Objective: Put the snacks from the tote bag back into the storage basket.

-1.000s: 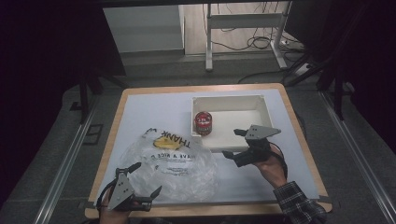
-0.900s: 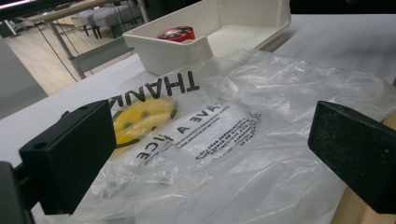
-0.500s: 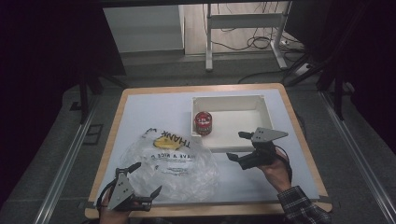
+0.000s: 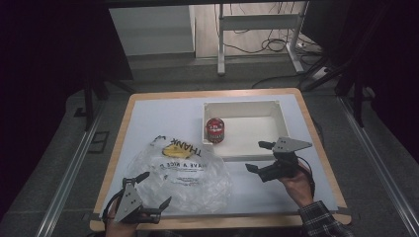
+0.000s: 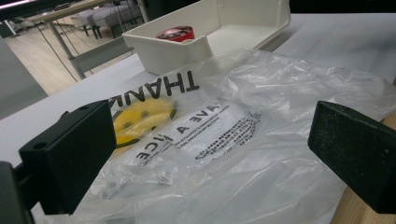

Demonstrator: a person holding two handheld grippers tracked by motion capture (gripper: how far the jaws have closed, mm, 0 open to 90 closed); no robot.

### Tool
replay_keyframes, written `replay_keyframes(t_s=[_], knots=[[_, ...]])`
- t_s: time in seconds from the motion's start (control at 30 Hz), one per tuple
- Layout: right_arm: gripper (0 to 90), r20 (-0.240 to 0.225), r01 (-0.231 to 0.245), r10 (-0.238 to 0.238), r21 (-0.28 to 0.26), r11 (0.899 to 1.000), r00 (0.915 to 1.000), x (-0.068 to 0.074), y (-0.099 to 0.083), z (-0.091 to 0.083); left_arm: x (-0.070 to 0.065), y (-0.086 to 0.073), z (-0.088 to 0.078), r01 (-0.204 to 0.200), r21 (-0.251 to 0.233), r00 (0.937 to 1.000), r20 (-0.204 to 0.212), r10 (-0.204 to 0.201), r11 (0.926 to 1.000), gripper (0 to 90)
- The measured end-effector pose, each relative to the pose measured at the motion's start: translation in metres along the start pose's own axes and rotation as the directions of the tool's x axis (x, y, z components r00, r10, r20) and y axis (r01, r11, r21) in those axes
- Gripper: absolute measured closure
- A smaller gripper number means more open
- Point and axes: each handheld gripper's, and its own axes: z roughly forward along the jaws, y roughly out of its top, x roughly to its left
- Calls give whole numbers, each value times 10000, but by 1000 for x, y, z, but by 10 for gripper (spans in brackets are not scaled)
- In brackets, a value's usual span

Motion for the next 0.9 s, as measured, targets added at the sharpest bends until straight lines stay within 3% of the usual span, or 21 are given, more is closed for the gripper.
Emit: replay_keyframes(t_s=[0.9], knots=[[48, 302, -173, 183, -316, 9994, 9994, 2, -15, -28, 0, 0, 0, 54, -56, 10000, -21, -54, 10000, 10]])
